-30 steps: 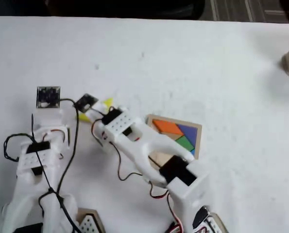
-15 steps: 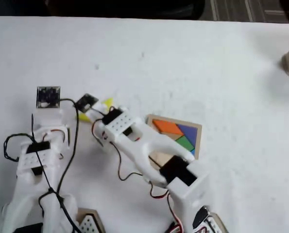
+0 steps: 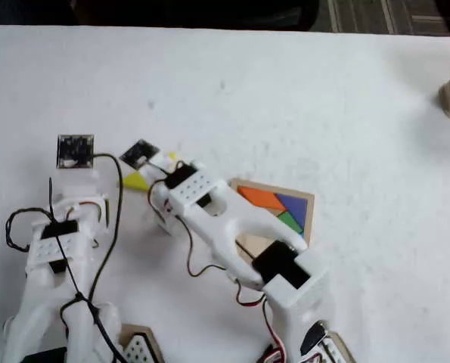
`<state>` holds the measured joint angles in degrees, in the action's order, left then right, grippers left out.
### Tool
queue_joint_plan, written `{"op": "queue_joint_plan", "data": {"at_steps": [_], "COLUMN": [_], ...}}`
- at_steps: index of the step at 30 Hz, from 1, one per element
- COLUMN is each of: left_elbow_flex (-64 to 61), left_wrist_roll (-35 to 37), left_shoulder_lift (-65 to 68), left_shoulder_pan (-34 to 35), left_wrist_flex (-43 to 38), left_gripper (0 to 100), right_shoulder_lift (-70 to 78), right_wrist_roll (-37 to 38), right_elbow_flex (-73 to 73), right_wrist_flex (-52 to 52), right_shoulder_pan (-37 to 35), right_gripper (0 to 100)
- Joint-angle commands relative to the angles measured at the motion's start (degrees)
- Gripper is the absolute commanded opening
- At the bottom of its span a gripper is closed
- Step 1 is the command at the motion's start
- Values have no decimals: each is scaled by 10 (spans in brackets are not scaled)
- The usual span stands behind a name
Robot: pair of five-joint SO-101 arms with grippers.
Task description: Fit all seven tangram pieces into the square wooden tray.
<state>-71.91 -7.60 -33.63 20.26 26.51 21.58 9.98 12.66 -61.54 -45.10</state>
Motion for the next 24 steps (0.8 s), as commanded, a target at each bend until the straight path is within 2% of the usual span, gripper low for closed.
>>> {"op": "queue_joint_plan", "data": {"at_steps": [1,16,24], "left_elbow_flex": [3,3,3], "left_wrist_roll": [3,3,3], "left_shoulder_lift": [-18,-18,-18], "left_shoulder_pan": [7,7,7], "left_wrist_flex": [-15,-15,-15], "left_gripper": [64,64,64], "right_shoulder_lift": [-12,-154,-175], "right_wrist_roll": [3,1,2], "right_elbow_flex": [2,-2,-1], "right_wrist_flex": [-38,-121,-136], "right_shoulder_pan": [12,13,35], "right_gripper": [131,129,131]}}
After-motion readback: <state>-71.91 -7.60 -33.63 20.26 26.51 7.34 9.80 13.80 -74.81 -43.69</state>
